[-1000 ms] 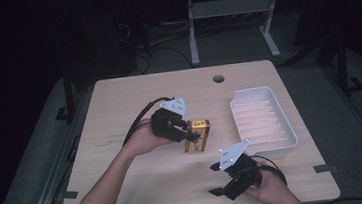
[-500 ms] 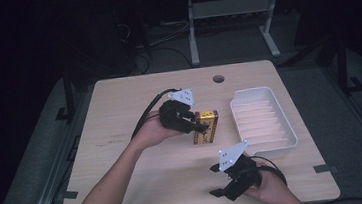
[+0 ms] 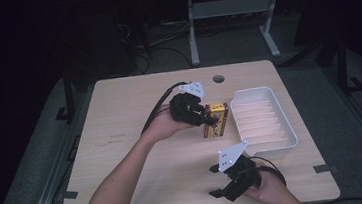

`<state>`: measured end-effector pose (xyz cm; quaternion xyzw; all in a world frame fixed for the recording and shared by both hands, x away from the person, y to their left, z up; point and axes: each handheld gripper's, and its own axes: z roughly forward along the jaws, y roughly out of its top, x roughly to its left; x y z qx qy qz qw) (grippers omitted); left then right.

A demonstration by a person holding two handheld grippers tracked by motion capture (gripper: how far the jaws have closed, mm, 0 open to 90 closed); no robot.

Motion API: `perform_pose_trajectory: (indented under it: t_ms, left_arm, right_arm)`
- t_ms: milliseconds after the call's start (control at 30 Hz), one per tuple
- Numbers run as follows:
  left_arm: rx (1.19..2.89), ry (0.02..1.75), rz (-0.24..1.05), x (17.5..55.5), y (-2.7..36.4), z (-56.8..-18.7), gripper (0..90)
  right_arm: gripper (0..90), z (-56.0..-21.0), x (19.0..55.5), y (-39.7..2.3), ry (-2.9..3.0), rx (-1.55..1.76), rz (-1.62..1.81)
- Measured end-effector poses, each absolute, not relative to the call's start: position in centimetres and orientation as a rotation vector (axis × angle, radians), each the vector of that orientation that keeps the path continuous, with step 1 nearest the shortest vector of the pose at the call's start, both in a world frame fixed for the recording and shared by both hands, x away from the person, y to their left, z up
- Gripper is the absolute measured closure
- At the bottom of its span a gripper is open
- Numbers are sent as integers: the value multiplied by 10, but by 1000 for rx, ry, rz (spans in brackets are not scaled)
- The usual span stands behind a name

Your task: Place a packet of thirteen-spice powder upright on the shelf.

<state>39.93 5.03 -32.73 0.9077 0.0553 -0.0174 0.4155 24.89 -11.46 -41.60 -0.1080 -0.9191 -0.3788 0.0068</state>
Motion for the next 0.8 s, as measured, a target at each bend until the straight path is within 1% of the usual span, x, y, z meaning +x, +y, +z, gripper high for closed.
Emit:
perform_pose_trajectory:
  t_ms: [567,800]
  left_arm:
    - [2285,105,9,413,17,-295,672]
    - [2255,110,3,422,-5,-295,672]
  right_arm:
    - [265,-416,248,-113,-2863,-319,-1196]
    - [264,-416,248,-113,-2855,-319,-1195]
